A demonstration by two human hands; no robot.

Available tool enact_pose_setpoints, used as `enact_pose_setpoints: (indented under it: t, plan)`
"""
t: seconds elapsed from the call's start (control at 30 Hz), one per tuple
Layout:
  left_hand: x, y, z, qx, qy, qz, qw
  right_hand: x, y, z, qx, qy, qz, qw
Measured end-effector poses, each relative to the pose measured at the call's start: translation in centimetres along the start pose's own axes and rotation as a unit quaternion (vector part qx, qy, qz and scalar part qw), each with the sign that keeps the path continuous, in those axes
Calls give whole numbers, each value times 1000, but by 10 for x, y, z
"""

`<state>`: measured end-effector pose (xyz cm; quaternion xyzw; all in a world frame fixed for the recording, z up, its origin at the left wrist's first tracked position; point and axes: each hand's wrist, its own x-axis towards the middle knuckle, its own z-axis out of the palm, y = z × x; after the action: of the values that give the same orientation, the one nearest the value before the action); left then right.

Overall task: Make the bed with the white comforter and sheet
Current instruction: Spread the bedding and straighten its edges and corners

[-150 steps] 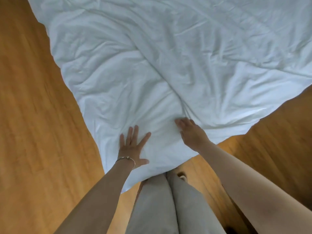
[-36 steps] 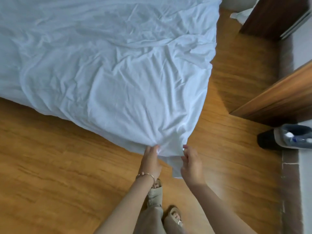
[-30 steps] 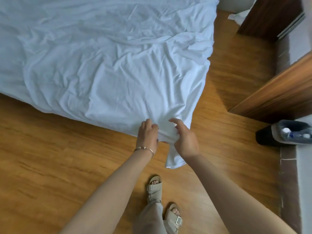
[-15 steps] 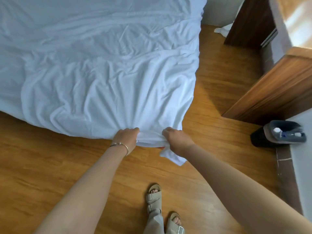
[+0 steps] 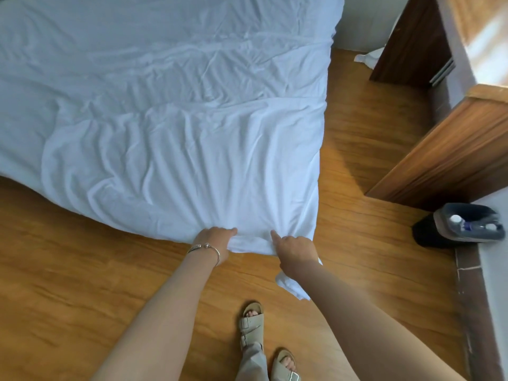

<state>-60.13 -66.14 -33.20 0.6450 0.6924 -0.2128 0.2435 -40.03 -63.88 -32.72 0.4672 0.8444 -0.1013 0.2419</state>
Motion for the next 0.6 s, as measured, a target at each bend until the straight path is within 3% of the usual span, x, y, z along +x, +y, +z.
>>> enact_pose_setpoints:
  t: [0.23,0.43,0.53,0.6]
  plan:
    - [-2,-1,15,43,-26,35,998,-10,-8,19,22,-35,-10,999]
    - [-12,-20,13,14,-54,75,996,4,-14,23,37,-169,-23,985]
    - [-10,-35,13,-40,-190,80,978,18,-20,12,-14,-296,-20,955]
    - [-6,-49,14,-54,-233,69,969,31,-27,8,28,-268,1,963]
